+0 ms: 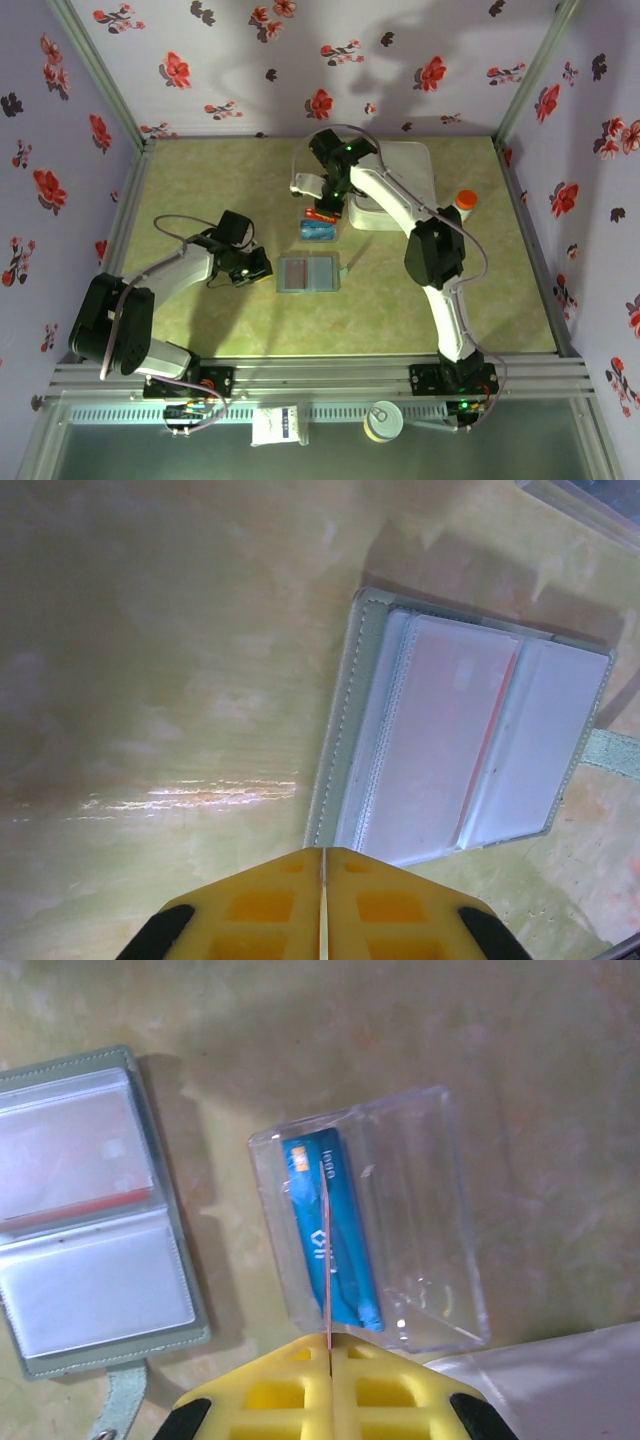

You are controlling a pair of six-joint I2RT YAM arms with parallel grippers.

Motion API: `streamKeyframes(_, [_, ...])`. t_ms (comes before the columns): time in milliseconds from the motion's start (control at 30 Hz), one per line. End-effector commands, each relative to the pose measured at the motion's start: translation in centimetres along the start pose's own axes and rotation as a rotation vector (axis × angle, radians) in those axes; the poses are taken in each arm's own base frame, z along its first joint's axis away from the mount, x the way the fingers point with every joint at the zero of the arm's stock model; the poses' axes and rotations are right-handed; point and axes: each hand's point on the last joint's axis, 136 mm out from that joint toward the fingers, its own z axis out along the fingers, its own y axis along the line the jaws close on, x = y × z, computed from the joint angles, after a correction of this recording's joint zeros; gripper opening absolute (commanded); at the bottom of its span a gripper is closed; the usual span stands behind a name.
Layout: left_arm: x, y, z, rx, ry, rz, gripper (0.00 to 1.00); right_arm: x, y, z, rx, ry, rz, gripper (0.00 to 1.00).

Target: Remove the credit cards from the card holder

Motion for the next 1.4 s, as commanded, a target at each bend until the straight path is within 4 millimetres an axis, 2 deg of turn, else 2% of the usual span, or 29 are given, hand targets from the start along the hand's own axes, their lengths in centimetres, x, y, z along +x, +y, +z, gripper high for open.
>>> streamKeyframes(0, [0.1, 0.8, -0.4, -0.023, -0.002, 0.009, 0.09, 0.1, -0.3, 0.1, -0.033, 0.006, -0.032, 0.00])
streamKeyframes(400, [-0.3, 1.4, -0.5, -0.041, 0.006, -0.004, 0.09, -0.3, -3.1, 1.8, -0.001, -0.013, -0.079, 0.00])
streamKeyframes(767, [-0.6, 1.8, -0.3, -0.046, 0.014, -0.013, 0.08, 0.3, -2.4, 3.3, -0.055, 0.005, -0.076, 0.00])
streamKeyframes(833, [-0.7, 1.8, -0.3, -0.044, 0.013, -0.011, 0.09, 0.4, -2.7, 3.5, -0.046, 0.013, -0.073, 0.07])
streamKeyframes(900, [-0.7, 1.8, -0.2, -0.045, 0.016, -0.012, 0.09, 0.5, -3.6, 3.5, -0.004, 0.024, -0.060, 0.13])
streamKeyframes(1100, [-0.7, 1.9, 0.0, -0.045, 0.017, -0.016, 0.08, 0.0, -7.0, 2.7, 0.158, 0.022, -0.019, 0.14])
streamKeyframes(1200, [-0.7, 1.9, 0.0, -0.045, 0.019, -0.016, 0.08, -0.3, -7.8, 2.4, 0.194, 0.005, -0.003, 0.14])
streamKeyframes(1367, [-0.7, 1.9, 0.1, -0.045, 0.024, -0.016, 0.08, -0.5, -7.9, 2.6, 0.203, -0.014, 0.012, 0.14])
